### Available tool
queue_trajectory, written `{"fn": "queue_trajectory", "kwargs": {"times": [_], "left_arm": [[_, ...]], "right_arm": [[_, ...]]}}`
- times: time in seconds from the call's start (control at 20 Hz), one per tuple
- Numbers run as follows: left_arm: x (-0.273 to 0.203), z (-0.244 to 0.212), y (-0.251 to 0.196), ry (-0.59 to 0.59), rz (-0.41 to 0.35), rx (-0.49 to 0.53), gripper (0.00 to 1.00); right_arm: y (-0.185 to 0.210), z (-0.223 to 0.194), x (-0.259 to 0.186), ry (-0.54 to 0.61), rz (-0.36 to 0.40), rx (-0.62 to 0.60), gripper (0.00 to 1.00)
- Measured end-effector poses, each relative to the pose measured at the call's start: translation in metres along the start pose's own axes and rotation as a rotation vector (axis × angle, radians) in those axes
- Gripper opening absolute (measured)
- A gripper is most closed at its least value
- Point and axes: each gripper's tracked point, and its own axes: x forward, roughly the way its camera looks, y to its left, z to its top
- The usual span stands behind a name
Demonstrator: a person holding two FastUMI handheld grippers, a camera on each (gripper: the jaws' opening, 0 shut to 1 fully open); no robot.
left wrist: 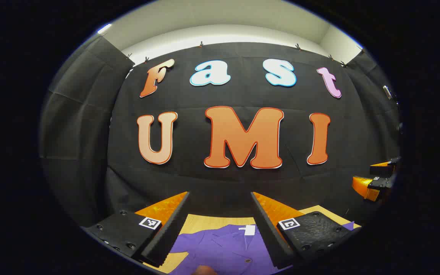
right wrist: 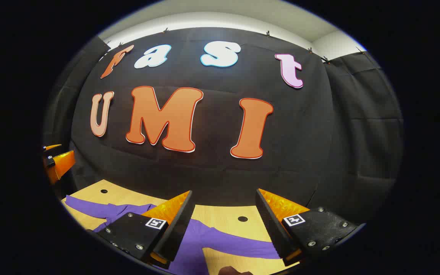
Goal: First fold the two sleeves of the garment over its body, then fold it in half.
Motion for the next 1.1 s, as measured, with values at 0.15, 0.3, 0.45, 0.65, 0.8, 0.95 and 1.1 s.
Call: {"fn": "queue_trajectory", "kwargs": {"times": [0.15, 0.3, 0.45, 0.65, 0.8, 0.95, 1.1], "left_arm": [[0.0, -0.002, 0.0, 0.008, -0.003, -0.005, 0.94], [0.0, -0.001, 0.0, 0.009, -0.006, -0.01, 0.95], [-0.003, -0.002, -0.002, 0.011, -0.012, -0.004, 0.94], [-0.006, -0.004, -0.007, 0.013, -0.025, 0.008, 0.94], [-0.007, -0.006, -0.012, 0.014, -0.033, 0.021, 0.95], [-0.011, -0.005, -0.014, 0.009, -0.034, 0.029, 0.94], [-0.013, -0.002, -0.016, -0.001, -0.033, 0.042, 0.95]], "right_arm": [[-0.003, -0.002, 0.0, 0.004, -0.006, -0.007, 0.95], [-0.005, -0.002, -0.001, 0.004, -0.01, -0.011, 0.95], [-0.006, -0.004, -0.004, 0.01, -0.015, -0.008, 0.95], [-0.009, -0.004, -0.006, 0.007, -0.025, -0.011, 0.95], [-0.013, -0.005, -0.008, 0.007, -0.03, -0.014, 0.95], [-0.023, -0.014, -0.008, 0.036, -0.05, -0.005, 0.95], [-0.036, -0.023, -0.006, 0.053, -0.089, -0.049, 0.95]]}}
